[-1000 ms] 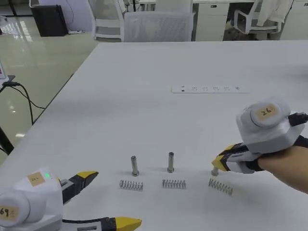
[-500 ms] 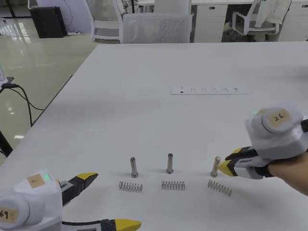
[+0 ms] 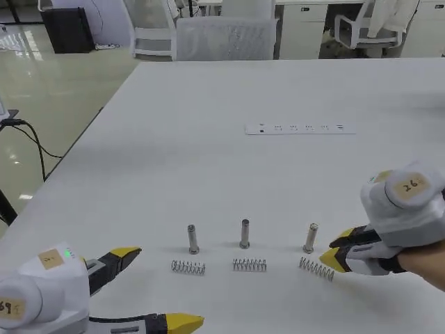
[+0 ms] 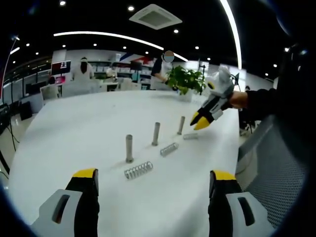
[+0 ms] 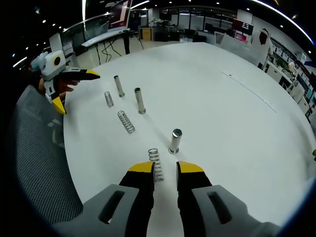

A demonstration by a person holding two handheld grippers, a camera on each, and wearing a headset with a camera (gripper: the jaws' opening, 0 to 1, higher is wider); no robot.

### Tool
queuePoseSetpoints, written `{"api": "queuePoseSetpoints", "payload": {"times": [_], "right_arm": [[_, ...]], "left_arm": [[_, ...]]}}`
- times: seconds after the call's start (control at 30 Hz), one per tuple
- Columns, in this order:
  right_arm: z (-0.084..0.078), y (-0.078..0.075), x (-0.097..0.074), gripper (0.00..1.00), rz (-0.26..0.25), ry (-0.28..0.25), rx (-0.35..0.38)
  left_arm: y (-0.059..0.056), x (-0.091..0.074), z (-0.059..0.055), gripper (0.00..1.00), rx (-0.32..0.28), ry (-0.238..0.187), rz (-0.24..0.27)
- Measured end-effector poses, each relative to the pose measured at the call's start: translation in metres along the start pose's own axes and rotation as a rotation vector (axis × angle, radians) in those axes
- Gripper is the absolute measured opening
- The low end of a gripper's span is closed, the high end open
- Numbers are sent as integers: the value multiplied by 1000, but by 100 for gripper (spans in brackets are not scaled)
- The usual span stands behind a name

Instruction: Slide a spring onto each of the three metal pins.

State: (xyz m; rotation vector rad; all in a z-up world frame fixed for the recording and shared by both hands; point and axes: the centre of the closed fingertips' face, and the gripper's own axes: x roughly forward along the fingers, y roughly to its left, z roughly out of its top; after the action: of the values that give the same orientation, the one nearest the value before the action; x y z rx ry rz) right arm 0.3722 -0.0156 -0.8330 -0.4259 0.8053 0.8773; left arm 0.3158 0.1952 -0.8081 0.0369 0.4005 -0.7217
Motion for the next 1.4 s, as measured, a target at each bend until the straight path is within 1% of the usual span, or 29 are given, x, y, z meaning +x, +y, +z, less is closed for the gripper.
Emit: {"api": "queuePoseSetpoints", "payload": {"times": [0.23, 0.43, 0.6, 1.0, 1.4], "right_arm": [[-11, 8, 5, 14, 35, 42, -23], [-16, 12, 9, 13, 46, 66, -47], [-21, 12, 12, 13, 42, 90, -66], [-27, 11, 16, 11, 43, 123, -97], [-26, 10, 17, 8, 44, 128, -120]], "left_arm": [[1, -1, 1, 90, -1, -5, 5], [1, -1, 1, 90, 1, -3, 4], [1, -1, 1, 90, -1, -5, 4], [1, -1, 2, 90, -1, -9, 7], [0, -1, 3, 90, 1, -13, 9]]}}
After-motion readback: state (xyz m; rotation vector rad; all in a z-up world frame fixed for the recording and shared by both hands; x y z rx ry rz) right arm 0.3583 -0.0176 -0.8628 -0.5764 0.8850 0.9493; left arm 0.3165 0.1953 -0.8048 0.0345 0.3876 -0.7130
